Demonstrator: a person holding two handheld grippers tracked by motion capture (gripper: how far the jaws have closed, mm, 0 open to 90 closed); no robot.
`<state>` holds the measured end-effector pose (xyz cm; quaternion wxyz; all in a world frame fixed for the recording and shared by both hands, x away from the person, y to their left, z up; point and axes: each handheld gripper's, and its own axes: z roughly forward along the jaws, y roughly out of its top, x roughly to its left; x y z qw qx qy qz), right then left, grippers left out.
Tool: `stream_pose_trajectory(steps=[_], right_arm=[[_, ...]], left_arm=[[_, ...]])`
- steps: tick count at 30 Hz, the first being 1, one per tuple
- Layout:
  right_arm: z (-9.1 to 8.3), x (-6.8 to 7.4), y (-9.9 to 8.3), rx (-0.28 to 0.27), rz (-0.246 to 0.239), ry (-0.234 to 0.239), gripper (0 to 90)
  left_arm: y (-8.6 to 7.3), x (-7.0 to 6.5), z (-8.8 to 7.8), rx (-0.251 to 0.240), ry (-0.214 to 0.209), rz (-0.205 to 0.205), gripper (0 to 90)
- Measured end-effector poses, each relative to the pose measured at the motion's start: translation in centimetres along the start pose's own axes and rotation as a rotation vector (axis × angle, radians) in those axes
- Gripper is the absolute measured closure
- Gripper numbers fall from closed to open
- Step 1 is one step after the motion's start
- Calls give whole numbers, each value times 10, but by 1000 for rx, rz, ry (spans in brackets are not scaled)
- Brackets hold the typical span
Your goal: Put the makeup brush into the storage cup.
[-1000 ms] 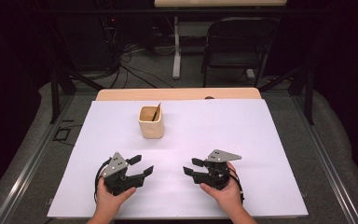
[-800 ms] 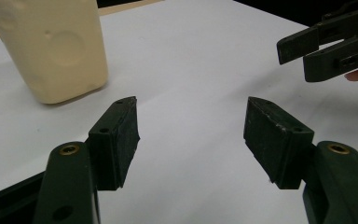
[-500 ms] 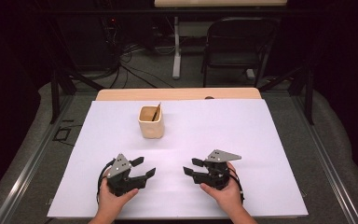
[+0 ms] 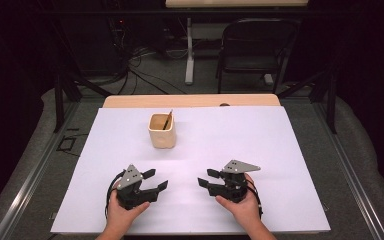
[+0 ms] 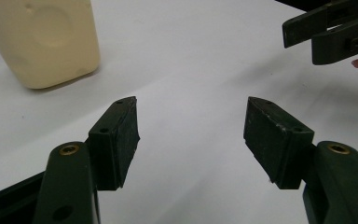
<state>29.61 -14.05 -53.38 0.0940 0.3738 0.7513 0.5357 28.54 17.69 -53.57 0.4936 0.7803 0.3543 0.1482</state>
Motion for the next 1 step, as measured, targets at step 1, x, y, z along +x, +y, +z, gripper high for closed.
stream_pose_trajectory(steps=[1], right_arm=[[0, -1, 0, 2, 4, -1, 476]], left_arm=[[0, 0, 0, 0, 0, 0, 356]])
